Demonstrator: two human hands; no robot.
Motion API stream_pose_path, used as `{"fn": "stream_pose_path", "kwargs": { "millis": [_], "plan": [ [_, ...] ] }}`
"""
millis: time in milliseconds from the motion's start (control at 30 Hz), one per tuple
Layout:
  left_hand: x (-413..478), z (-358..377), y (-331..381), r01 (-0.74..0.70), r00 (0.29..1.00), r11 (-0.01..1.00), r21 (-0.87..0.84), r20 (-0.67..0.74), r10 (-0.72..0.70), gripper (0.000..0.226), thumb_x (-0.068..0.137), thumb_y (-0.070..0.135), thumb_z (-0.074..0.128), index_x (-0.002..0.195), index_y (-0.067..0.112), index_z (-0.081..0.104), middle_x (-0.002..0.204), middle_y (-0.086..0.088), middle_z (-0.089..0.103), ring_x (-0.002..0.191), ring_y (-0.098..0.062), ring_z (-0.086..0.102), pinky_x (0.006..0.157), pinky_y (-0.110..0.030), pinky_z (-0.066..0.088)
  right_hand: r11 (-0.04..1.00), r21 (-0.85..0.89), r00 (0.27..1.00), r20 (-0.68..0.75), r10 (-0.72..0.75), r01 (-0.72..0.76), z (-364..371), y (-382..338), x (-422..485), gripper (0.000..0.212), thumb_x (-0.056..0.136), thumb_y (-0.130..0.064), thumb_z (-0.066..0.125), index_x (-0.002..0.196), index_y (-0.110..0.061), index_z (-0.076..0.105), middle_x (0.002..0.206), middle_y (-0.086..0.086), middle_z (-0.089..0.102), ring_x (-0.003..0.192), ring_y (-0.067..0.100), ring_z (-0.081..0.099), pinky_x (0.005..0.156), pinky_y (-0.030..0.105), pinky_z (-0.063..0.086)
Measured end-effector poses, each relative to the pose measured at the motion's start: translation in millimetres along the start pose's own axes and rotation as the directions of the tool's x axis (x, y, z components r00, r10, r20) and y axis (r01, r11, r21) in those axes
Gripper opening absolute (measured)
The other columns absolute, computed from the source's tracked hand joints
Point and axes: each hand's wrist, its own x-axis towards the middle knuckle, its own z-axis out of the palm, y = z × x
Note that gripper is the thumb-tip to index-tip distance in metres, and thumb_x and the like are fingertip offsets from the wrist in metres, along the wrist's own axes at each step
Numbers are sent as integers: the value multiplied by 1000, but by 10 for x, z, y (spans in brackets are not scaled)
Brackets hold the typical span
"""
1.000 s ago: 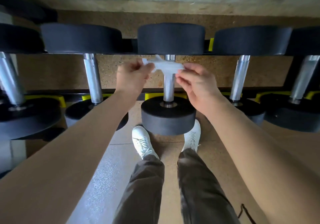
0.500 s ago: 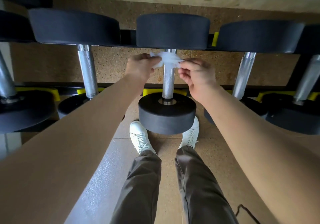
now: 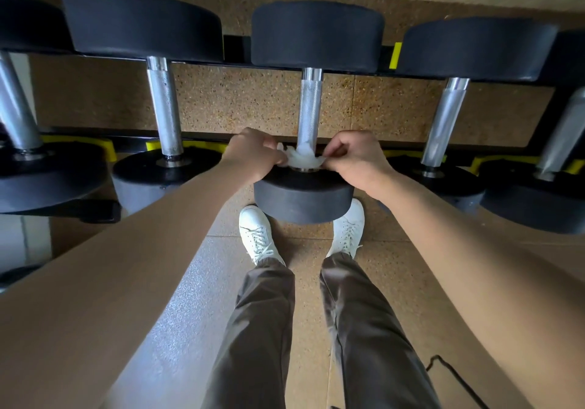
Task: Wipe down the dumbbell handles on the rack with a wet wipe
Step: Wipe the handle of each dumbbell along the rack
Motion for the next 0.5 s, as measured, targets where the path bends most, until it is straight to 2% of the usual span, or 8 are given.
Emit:
{"fn": "stream_pose_path", "kwargs": {
  "millis": [100, 167, 267, 333, 400, 467, 500],
  "plan": [
    [-27, 8, 8, -121, 993, 990, 67, -1, 121, 16, 82, 31, 78, 77, 22, 65, 91, -4, 66, 88, -22, 61, 59, -25, 39, 994, -104, 1000, -1, -16, 16, -74, 24, 38, 19, 75, -4, 78, 74, -20, 69, 75, -8, 66, 74, 11, 64, 67, 21, 52],
    [-67, 51, 44, -198, 980, 977, 82, 31, 196, 15, 85, 31, 76, 78, 23, 65, 95, -4, 67, 91, -21, 61, 66, -27, 41, 991, -126, 998, -49, 25, -31, -138, 75, 52, 17, 76, -4, 78, 75, -19, 70, 77, -7, 66, 79, 14, 65, 73, 26, 55],
    [-76, 137, 37, -187, 982, 974, 126, -7, 189, 22, 87, 34, 72, 71, 27, 60, 91, -4, 64, 86, -23, 60, 60, -28, 39, 992, -116, 994, -98, 44, -55, -113, 80, 24, 18, 76, -2, 77, 75, -19, 70, 78, -8, 67, 81, 12, 66, 74, 24, 55],
    [-44, 113, -31, -116, 988, 971, 211, -79, 135, 15, 92, 38, 65, 89, 23, 66, 97, -7, 66, 86, -25, 62, 59, -28, 45, 995, -103, 999, -42, -15, 10, -24, -23, -8, 21, 75, -3, 78, 73, -22, 70, 75, -11, 66, 73, 6, 63, 66, 14, 49],
    [8, 52, -100, -38, 984, 951, 306, -154, 89, 28, 95, 39, 60, 114, 20, 68, 108, -10, 68, 92, -26, 63, 66, -31, 50, 994, -73, 997, 35, -73, 76, 41, -130, -39, 22, 73, -5, 81, 72, -24, 69, 73, -12, 66, 68, 2, 60, 60, 9, 45],
    [51, 4, -82, -57, 984, 941, 335, -140, 109, 30, 94, 38, 63, 117, 19, 68, 114, -9, 67, 102, -28, 62, 72, -33, 47, 997, -55, 998, 33, -58, 59, 36, -129, -21, 18, 73, -7, 82, 74, -20, 70, 76, -9, 67, 68, 3, 59, 59, 11, 45],
    [44, 2, -32, -103, 987, 945, 309, -88, 136, 28, 93, 37, 66, 114, 19, 68, 113, -7, 67, 103, -27, 61, 73, -31, 46, 998, -58, 1000, -5, -30, 30, 10, -89, -5, 15, 74, -8, 82, 77, -18, 71, 78, -7, 68, 69, 4, 58, 59, 12, 44]
  ]
}}
